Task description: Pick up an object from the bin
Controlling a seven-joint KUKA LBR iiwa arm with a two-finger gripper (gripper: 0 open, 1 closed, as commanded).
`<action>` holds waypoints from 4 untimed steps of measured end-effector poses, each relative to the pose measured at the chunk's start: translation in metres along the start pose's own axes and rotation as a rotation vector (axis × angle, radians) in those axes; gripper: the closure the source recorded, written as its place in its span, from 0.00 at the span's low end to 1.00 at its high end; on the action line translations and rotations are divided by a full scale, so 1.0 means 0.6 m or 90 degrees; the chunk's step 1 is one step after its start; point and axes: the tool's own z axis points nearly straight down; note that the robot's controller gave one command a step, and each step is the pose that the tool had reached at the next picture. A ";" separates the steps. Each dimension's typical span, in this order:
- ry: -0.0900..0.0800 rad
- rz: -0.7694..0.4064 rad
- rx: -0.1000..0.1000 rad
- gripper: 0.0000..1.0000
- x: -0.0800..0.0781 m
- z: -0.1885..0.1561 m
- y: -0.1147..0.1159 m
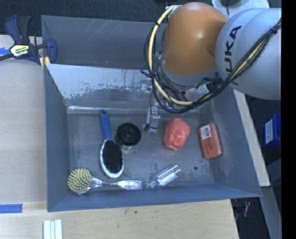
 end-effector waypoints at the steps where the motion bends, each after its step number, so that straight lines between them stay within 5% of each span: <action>1: -0.005 0.002 0.000 0.00 -0.003 -0.008 -0.001; 2: -0.007 -0.204 0.001 0.00 0.000 0.210 0.004; 3: -0.011 -0.245 0.001 0.00 0.007 0.116 0.015; 4: -0.004 -0.441 0.001 0.00 0.134 0.209 0.136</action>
Offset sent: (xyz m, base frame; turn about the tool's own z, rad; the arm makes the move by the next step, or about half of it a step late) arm -0.0024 0.0031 -0.1549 -0.3874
